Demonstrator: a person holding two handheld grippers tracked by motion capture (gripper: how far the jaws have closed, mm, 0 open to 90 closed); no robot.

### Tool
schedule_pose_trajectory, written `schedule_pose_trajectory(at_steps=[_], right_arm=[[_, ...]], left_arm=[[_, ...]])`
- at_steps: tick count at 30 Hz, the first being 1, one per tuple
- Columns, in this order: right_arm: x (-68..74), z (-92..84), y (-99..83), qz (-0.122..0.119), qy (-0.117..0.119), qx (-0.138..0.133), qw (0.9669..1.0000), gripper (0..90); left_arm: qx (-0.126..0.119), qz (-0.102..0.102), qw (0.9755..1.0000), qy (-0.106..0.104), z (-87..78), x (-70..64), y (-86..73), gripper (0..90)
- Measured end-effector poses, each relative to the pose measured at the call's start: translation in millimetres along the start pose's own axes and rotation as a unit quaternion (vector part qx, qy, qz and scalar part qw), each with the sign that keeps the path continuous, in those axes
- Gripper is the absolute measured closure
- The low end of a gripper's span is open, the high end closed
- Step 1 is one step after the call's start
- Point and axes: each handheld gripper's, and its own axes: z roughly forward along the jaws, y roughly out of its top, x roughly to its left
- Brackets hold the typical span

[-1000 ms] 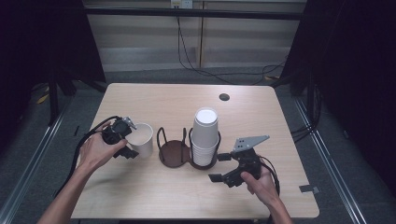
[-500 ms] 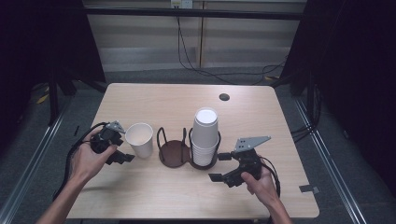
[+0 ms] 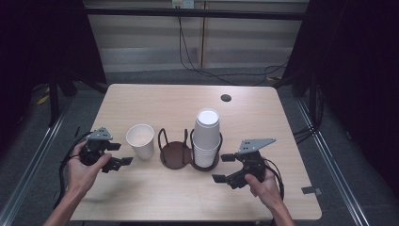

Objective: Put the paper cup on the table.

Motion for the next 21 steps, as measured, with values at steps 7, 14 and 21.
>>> schedule_pose_trajectory(at_steps=[7,14,21], right_arm=[[0.8,0.4,-0.6,0.001,-0.001,0.0,1.0,15.1],[1.4,1.8,-1.8,0.0,-0.008,-0.001,1.0,15.0],[0.6,-1.0,-3.7,0.008,-0.037,-0.021,0.9991,14.4]], left_arm=[[-0.056,-0.015,0.9979,-0.028,-8.0,-12.3,-10.2,21.3],[-0.083,-0.006,0.9955,-0.047,-7.7,-29.1,-16.1,18.3],[-0.112,0.007,0.9909,-0.074,-8.1,-48.8,-16.0,18.5]])
